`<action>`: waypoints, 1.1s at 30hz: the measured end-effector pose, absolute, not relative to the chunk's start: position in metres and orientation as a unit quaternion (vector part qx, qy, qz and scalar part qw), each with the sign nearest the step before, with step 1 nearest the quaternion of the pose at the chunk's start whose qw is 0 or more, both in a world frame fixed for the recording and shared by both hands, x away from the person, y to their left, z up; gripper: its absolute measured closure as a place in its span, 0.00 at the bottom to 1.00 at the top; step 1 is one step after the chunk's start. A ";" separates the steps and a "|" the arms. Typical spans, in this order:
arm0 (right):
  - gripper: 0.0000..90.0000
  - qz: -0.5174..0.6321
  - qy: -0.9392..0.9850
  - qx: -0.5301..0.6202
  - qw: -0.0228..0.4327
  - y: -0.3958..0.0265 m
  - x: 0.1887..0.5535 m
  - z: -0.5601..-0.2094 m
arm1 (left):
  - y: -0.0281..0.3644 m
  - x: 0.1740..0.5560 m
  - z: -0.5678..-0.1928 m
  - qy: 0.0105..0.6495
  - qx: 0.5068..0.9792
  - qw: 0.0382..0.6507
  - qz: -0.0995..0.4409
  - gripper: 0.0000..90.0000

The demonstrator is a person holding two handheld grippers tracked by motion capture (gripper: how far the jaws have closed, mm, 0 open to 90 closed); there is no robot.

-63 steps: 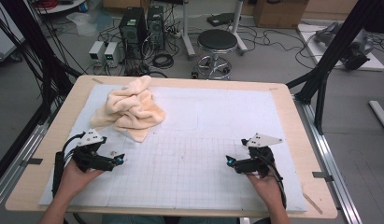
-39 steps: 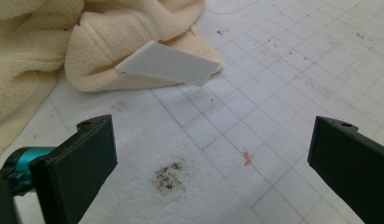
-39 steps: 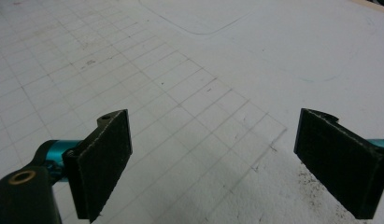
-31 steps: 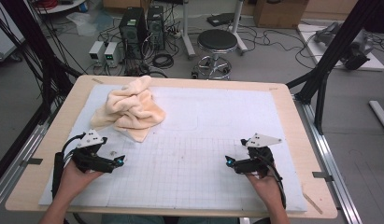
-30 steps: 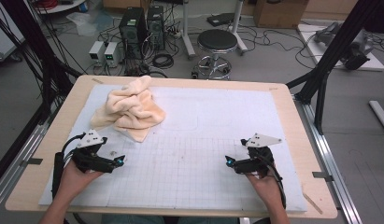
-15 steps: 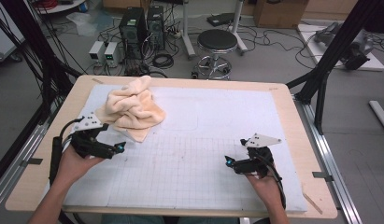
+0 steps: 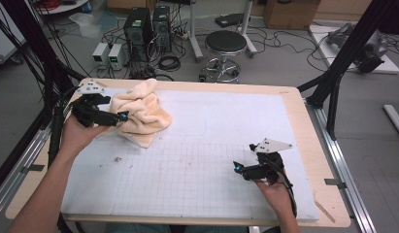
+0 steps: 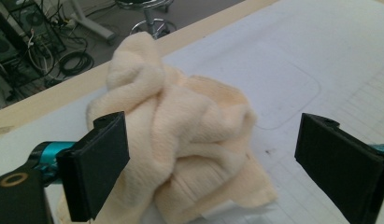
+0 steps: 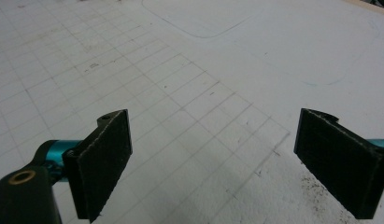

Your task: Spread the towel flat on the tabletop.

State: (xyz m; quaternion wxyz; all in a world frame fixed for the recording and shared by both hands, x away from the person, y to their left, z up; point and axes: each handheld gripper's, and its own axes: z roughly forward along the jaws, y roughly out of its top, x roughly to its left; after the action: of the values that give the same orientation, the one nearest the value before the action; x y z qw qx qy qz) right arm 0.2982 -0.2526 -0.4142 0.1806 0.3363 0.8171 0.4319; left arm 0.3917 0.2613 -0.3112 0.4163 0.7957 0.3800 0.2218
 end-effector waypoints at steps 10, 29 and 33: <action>0.12 0.432 0.819 0.334 0.176 -0.253 0.299 -0.415 | 0.269 0.426 -0.341 0.429 0.781 0.389 0.236 0.31; 0.12 0.431 0.822 0.332 0.170 -0.250 0.298 -0.415 | 0.260 0.438 -0.382 0.458 0.779 0.371 0.213 0.70; 0.12 0.431 0.823 0.329 0.171 -0.250 0.299 -0.416 | 0.257 0.436 -0.381 0.453 0.782 0.372 0.211 0.75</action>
State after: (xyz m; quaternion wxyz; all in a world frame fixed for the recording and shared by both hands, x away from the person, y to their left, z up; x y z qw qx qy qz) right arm 0.2987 -0.2502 -0.4156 0.1713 0.3288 0.8229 0.4306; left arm 0.4361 0.2568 -0.3809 0.3723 0.7821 0.4528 0.2114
